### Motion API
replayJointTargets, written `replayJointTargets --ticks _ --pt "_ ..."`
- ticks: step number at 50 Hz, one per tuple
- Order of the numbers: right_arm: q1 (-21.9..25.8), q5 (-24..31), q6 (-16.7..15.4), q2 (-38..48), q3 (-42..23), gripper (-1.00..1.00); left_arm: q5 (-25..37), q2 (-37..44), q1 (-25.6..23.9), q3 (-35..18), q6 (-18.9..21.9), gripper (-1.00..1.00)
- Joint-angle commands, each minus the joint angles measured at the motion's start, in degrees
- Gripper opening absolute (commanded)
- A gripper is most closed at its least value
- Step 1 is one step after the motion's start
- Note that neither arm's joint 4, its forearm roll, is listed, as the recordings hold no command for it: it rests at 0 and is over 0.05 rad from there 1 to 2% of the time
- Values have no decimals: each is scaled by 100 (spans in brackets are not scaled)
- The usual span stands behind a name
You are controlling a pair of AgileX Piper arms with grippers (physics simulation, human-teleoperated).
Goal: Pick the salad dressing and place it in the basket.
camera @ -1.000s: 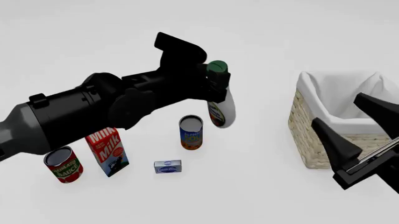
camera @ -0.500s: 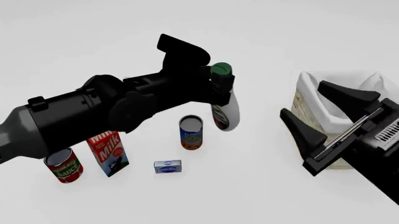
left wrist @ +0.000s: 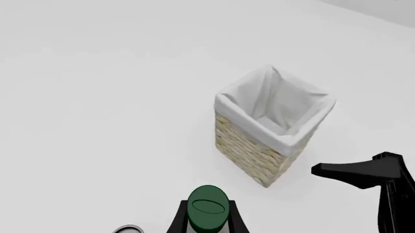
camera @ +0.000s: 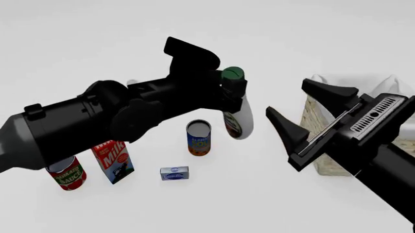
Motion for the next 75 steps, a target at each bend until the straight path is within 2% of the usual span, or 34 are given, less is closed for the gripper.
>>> replayJointTargets --ticks 1,25,75 --pt "113 -244 46 366 -95 100 -13 -80 -66 -22 32 -100" --pt "345 -737 115 1084 -79 100 71 -269 -186 -50 -44 -100" --pt "173 -1334 150 1942 -25 100 61 -515 -416 103 -67 -100"
